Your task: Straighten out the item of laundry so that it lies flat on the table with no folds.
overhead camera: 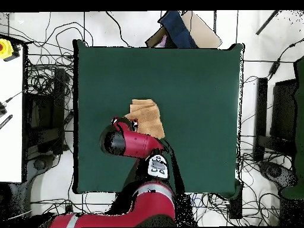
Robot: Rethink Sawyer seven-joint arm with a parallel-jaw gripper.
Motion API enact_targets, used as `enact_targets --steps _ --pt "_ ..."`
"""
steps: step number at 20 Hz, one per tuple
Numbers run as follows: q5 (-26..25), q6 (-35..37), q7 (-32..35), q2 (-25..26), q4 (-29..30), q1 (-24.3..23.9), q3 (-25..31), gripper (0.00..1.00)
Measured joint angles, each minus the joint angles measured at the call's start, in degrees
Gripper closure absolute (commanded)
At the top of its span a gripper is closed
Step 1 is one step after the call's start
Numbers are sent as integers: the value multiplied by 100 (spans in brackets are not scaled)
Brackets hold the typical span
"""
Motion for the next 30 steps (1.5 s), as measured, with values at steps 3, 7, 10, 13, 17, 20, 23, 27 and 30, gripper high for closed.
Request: enact_targets --steps 3,7,10,13,17,20,23,27,30 --pt "1 -85 0 139 0 -17 146 0" --pt "1 -170 0 323 -1 -12 312 0" --pt "5 -276 0 466 -3 12 392 0" --pt "55 -427 0 495 -2 141 297 0" --pt "466 -707 0 585 -2 738 -157 0" --pt "803 -881 0 667 -2 1262 -469 0" --pt "878 -971 0 705 -2 1482 -565 0" --pt "879 -979 0 703 3 1455 -566 0" --pt "879 -979 0 672 24 1321 -560 0"
